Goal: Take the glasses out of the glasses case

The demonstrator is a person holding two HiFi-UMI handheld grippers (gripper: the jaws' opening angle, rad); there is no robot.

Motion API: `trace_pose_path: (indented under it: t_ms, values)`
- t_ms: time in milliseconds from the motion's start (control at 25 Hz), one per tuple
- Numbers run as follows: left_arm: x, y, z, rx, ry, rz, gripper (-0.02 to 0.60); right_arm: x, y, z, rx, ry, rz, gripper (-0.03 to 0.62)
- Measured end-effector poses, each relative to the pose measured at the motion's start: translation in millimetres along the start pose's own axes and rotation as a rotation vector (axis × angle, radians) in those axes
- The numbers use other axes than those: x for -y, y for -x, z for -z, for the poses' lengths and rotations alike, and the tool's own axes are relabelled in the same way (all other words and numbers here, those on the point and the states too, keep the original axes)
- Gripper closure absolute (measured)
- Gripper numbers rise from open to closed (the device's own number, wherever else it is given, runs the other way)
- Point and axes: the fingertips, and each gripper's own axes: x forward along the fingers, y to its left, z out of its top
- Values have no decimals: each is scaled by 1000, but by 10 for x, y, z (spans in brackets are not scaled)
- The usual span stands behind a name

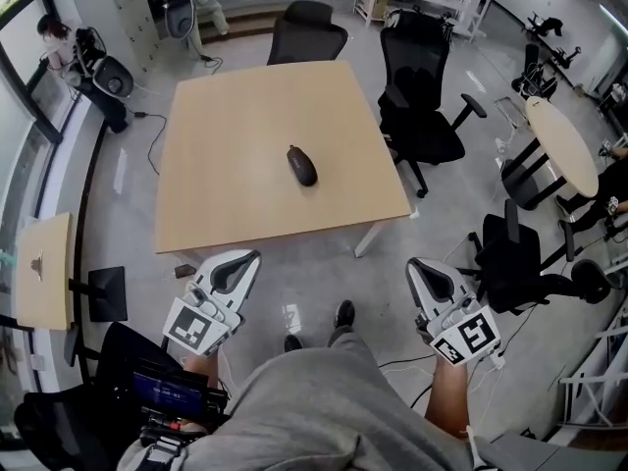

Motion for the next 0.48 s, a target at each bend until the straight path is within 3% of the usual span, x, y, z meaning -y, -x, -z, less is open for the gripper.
trace_pose_path:
  t_ms: [280, 480]
  values:
    - [-242, -104, 20, -38, -10, -89, 577, 303, -468, -27, 20, -5, -97, 586]
    - [-306, -519, 79, -40, -10, -136, 577, 684, -632, 28, 24, 1, -164, 586]
